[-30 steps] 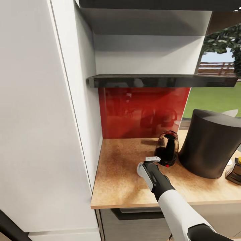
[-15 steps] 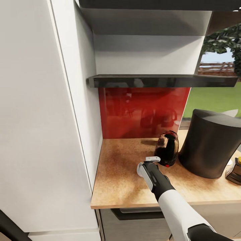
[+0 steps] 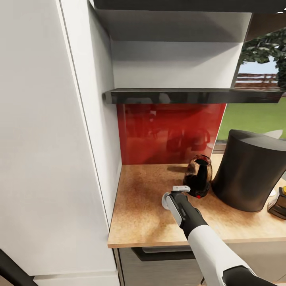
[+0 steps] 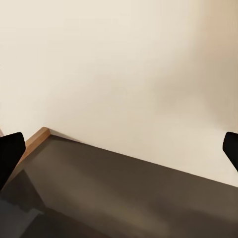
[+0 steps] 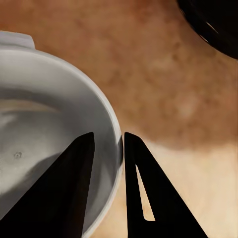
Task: Set up a coffee station on the kitchen countertop: keep the coffee maker on the countertop, move the bottle of coffee from the kitchen shelf to the counter next to the coffee maker, place a paper coffee filter on top of the coffee maker, put the saucer next to the coffee maker with the coffee cup on the saucer, and place the electric kettle next to the coffee maker.
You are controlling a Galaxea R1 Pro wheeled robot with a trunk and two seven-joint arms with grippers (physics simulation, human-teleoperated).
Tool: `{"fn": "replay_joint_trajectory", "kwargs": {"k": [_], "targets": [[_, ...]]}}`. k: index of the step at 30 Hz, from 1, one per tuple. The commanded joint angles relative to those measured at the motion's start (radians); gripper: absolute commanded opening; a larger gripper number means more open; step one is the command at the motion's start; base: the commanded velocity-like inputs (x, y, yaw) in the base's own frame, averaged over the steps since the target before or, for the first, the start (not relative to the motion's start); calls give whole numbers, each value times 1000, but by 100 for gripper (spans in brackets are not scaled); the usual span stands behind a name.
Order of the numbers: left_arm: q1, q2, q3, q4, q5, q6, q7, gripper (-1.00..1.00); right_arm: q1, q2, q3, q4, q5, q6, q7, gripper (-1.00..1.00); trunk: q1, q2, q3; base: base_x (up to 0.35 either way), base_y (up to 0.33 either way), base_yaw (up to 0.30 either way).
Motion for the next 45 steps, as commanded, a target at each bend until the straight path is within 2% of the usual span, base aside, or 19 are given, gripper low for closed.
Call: {"fn": "replay_joint_trajectory", "kwargs": {"k": [1, 9, 13, 18, 19, 21, 25, 38, 45], "targets": [[1, 0, 6, -5, -2, 7, 1, 100, -1, 0, 3, -1, -11, 1, -7, -100, 1, -2, -2, 0, 0, 0], [1, 1, 2, -6, -8, 8, 1, 100, -1, 0, 5, -9, -11, 3, -6, -100, 1, -2, -2, -3, -3, 0], [1, 3, 0, -14, -11, 8, 1, 100, -1, 0, 7, -78, -11, 3, -5, -100, 1, -2, -2, -180, -176, 0], [0, 4, 2, -17, -9, 8, 1, 100, -1, 0, 9, -105, -11, 3, 0, -100, 1, -2, -2, -225, -197, 0], [0, 4, 3, -18, -7, 8, 2, 100, -1, 0, 9, -106, -11, 3, 57, -100, 1, -2, -2, -233, -197, 0], [-1, 4, 3, -18, -7, 8, 2, 100, -1, 0, 9, -106, -10, 3, 109, -100, 1, -2, -2, -234, -197, 0], [-2, 4, 5, -19, -7, 9, 5, 100, -1, 0, 9, -107, -9, 4, 150, -100, 1, -2, -2, -183, -216, 0], [-6, 2, 6, -21, -4, 9, 9, 100, -1, 0, 7, -132, -9, 5, 156, -100, 1, -2, -2, 10, -257, 0], [-8, 0, 6, -22, -2, 7, 10, 100, -1, 0, 9, -139, -9, 5, 156, -100, 1, -2, -2, 34, -40, 0]]}}
